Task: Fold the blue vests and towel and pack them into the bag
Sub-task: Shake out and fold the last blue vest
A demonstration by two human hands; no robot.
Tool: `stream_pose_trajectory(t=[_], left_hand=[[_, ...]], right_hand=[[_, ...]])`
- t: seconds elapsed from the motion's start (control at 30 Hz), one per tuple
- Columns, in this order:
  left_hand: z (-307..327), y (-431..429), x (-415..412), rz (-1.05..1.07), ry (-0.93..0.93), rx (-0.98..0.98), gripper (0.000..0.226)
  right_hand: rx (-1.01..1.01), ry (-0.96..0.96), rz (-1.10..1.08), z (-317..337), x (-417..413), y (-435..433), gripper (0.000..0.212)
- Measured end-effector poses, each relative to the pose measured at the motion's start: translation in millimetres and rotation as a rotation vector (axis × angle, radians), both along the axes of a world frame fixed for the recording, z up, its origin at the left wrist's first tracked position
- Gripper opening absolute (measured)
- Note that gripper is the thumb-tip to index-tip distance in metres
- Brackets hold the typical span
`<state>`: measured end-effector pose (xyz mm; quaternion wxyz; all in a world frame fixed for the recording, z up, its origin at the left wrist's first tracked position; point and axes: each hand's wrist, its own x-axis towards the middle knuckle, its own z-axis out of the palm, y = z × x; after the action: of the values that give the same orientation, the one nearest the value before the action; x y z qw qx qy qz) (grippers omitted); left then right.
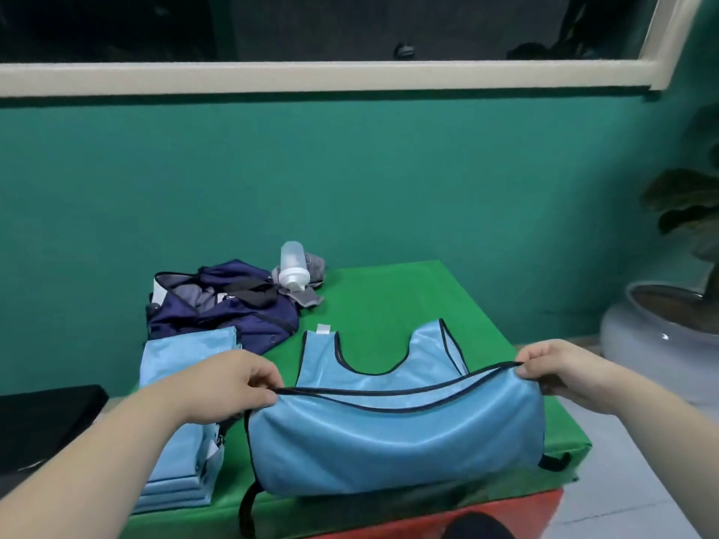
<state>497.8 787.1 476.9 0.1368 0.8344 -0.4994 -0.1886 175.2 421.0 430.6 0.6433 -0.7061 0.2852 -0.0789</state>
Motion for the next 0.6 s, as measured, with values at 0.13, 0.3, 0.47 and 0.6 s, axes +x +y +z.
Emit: stream_pose_trajectory(t=[0.13, 0.3, 0.47, 0.6], left_hand=[[-15, -8, 3, 0.011, 0.043, 0.001, 0.004], [-35, -24, 23, 0.097, 0.027, -0.028, 0.005], [-52, -41, 48, 0.179, -0.032, -0.06, 0.01], [-71, -60, 64, 0.263, -0.038, -0.113, 0.013]], right_hand=[[-0.008, 0.01, -0.024, -11, 6, -4, 0.024], [-0.001, -0.009, -0.109, -28, 21, -14, 0.048], [0.0, -0.053, -0.188, -45, 46, -28, 0.033], [-0.052, -0.031, -0.292, -68, 72, -46, 0.027]])
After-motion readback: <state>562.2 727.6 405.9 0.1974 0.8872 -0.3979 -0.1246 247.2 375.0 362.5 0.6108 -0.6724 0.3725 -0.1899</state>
